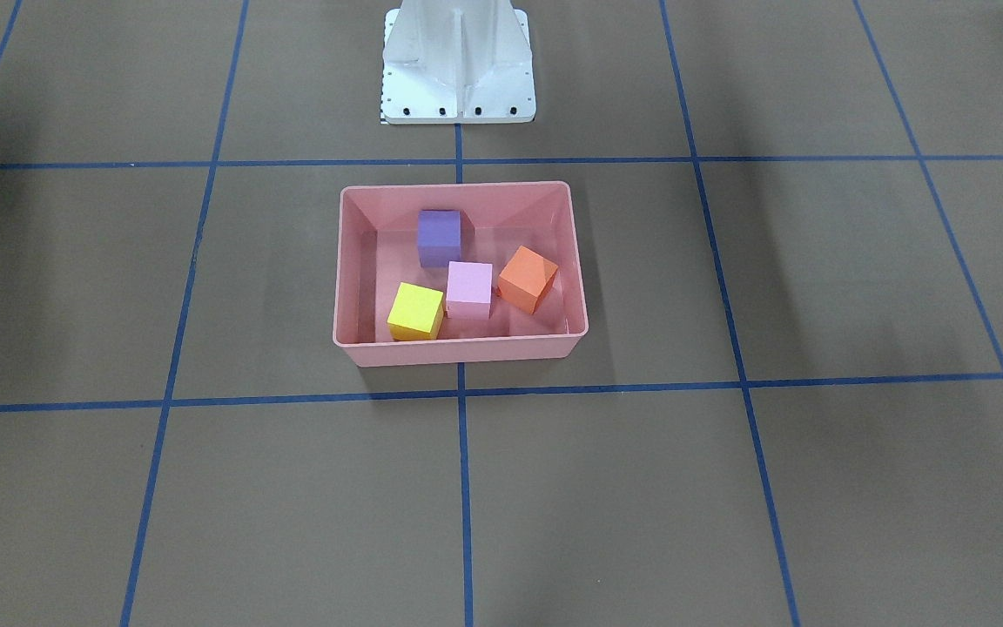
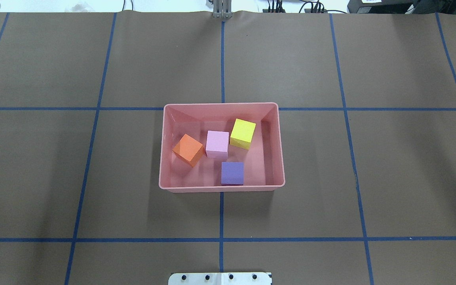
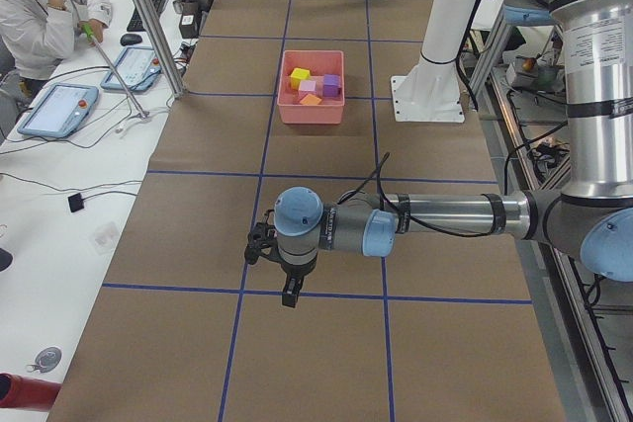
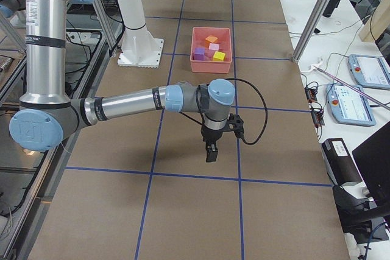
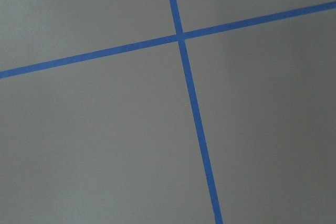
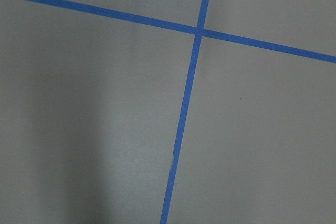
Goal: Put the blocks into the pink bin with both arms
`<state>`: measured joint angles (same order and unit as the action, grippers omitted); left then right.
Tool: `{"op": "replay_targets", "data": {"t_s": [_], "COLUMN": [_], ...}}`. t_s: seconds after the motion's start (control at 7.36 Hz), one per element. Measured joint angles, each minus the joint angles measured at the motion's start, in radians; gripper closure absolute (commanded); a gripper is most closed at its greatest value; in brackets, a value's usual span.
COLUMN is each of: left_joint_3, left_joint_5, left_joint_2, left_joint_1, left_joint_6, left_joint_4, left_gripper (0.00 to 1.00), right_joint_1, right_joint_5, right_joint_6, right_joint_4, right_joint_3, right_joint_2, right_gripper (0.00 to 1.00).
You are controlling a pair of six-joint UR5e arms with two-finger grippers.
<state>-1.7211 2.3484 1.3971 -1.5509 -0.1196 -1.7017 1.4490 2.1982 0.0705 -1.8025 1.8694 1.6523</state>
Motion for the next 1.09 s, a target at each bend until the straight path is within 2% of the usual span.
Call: {"op": "replay_targets", "data": {"t_s": [1.09], "left_joint_3": [0.001], "left_joint_5": [0.001], "left_joint_2": [-0.001], "left_joint_1": [0.0], "left_joint_6": [0.0], "left_joint_4": [0.0], "left_gripper": [0.0], "right_joint_1": [0.0], "right_joint_5": [0.002], "right_joint_6": [-0.001], "right_joint_4": [0.063], "right_joint_3": [-0.033], "right_joint_2": [0.016], "right_gripper": [0.0]}}
